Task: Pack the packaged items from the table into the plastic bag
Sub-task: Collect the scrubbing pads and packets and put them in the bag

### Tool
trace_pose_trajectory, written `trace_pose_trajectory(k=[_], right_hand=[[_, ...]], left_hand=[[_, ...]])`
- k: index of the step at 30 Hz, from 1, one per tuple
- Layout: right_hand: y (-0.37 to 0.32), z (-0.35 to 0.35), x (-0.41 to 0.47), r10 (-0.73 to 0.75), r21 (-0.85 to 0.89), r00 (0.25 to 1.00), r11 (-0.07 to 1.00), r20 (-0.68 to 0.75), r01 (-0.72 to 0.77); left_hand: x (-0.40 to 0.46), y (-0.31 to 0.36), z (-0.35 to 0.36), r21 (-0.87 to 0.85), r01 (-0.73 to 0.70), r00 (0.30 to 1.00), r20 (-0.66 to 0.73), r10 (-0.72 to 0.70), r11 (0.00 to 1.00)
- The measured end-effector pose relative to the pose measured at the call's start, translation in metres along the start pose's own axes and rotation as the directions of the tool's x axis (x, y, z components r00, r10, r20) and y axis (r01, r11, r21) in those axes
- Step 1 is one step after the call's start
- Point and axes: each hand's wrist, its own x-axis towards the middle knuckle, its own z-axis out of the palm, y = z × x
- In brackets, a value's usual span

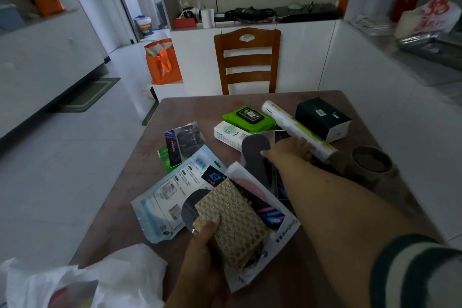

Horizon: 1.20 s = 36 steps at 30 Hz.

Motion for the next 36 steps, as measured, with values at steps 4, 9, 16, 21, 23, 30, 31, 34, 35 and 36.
trace_pose_trajectory(k=[4, 9, 16, 21, 23, 30, 31, 34, 35, 36], right_hand=[[0.000, 0.008, 0.005, -0.023, 0.090, 0.997, 0.996, -0.068, 0.029], [-0.005, -0.009, -0.024, -0.408, 0.335, 0.905, 0.842, -0.118, 0.423], [0.013, -0.094, -0.079, -0.468, 0.681, 0.870, 0.587, -0.155, 0.438], [0.062, -0.070, -0.095, -0.491, 0.671, 0.871, 0.642, -0.012, 0.371], [0.077, -0.068, -0.093, -0.489, 0.676, 0.872, 0.651, 0.028, 0.344], [0.092, -0.066, -0.090, -0.288, 0.800, 0.954, 0.589, 0.078, 0.112], [0.091, -0.069, -0.089, -0.242, 0.810, 0.970, 0.569, 0.003, 0.140], [0.086, -0.072, -0.089, -0.193, 0.784, 0.968, 0.571, -0.160, 0.243], [0.084, -0.071, -0.090, -0.204, 0.739, 0.959, 0.612, -0.198, 0.283], [0.084, -0.068, -0.091, -0.211, 0.687, 0.951, 0.657, -0.228, 0.311]], left_hand=[[0.004, -0.001, -0.005, -0.029, 0.063, 0.998, 0.003, -0.063, 0.998], [0.006, 0.000, -0.008, 0.026, -0.018, 0.996, -0.086, 0.021, 0.999], [-0.007, 0.001, -0.009, 0.085, 0.051, 0.985, -0.169, -0.036, 0.995], [-0.018, 0.000, -0.005, 0.019, 0.113, 0.991, -0.077, -0.111, 0.993], [-0.022, 0.000, -0.006, -0.010, 0.110, 0.993, -0.029, -0.110, 0.994], [-0.029, 0.002, -0.010, -0.113, 0.018, 1.000, 0.009, -0.017, 0.993], [-0.029, 0.002, -0.011, -0.153, -0.014, 1.000, 0.009, 0.015, 0.988], [-0.030, 0.003, -0.014, -0.259, -0.097, 0.993, 0.038, 0.111, 0.961], [-0.031, 0.003, -0.014, -0.266, -0.105, 0.991, 0.049, 0.122, 0.958], [-0.031, 0.002, -0.013, -0.263, -0.102, 0.991, 0.062, 0.122, 0.959]])
